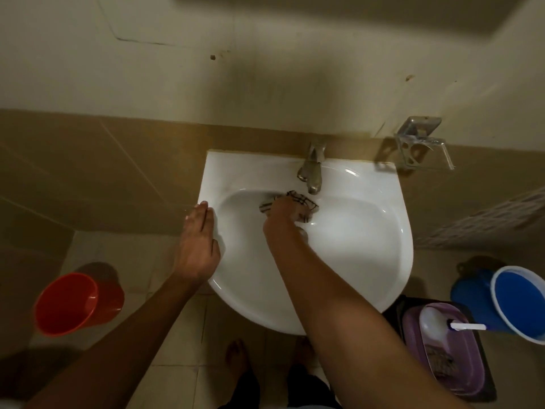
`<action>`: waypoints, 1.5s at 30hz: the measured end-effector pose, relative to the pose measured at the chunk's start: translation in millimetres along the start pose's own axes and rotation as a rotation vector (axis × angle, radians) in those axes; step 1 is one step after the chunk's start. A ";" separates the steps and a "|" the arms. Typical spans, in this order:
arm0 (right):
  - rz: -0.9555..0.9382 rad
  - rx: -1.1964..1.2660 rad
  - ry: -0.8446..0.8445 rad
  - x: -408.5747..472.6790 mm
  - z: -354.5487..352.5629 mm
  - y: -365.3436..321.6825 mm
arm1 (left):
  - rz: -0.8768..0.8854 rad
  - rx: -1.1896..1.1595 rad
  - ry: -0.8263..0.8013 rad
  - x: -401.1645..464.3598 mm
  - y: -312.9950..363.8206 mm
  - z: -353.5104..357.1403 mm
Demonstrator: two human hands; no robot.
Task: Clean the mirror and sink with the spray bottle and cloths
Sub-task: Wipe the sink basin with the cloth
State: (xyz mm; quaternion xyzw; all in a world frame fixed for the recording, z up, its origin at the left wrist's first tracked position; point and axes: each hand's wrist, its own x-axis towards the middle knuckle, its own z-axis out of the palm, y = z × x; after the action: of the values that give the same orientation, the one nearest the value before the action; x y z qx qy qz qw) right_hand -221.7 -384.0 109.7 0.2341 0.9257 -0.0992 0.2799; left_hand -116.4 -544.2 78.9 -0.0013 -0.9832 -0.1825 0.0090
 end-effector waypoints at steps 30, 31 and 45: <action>-0.355 -0.485 0.069 8.7 59.2 153.9 | 0.068 0.019 -0.060 -4.5 -12.5 -4.9; -0.334 -0.491 0.052 -4.1 60.3 148.9 | 0.066 0.015 -0.058 -5.0 -11.8 -5.2; -0.737 -0.142 -0.194 -109.2 49.6 55.0 | 0.048 0.047 -0.061 -2.9 -7.2 -3.3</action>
State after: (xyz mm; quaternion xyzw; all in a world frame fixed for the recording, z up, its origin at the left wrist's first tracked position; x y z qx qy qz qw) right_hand -91.3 -393.0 127.6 -0.1447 0.9216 -0.1503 0.3272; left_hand -113.5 -552.1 79.3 -0.0303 -0.9867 -0.1590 -0.0164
